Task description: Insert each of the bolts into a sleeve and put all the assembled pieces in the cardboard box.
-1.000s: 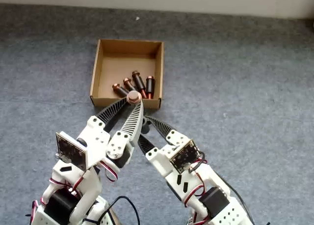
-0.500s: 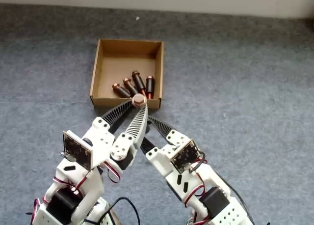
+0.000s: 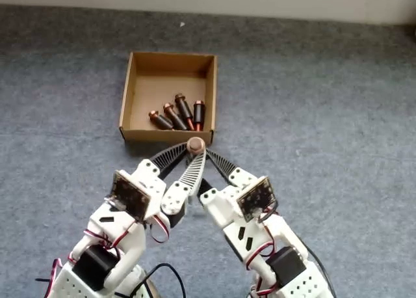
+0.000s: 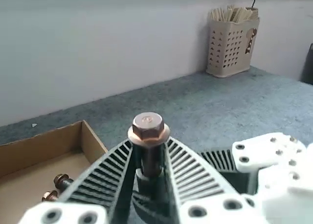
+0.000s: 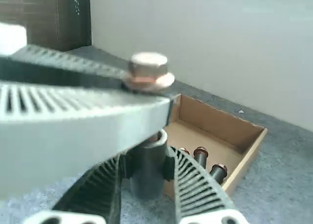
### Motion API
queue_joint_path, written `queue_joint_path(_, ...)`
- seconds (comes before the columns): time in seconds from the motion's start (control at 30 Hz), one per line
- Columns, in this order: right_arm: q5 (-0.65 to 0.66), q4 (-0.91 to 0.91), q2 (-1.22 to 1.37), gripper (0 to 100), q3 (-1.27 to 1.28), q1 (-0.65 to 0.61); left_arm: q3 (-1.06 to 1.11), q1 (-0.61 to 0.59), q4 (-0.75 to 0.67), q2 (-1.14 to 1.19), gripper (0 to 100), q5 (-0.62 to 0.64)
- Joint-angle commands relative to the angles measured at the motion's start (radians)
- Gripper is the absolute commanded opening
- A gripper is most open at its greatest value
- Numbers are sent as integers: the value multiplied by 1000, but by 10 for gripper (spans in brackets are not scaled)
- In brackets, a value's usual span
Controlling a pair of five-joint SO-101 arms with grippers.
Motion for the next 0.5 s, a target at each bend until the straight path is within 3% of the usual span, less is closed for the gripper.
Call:
queue_joint_path(0.0,-83,-8,-18,5,28,85,31,4,-2,-12,6,-95)
queue_joint_path(0.3,-94,-8,-18,5,36,97,134,7,9,-8,42,-158)
queue_joint_path(0.47,-94,-8,-18,5,38,99,94,10,123,-8,110,-161)
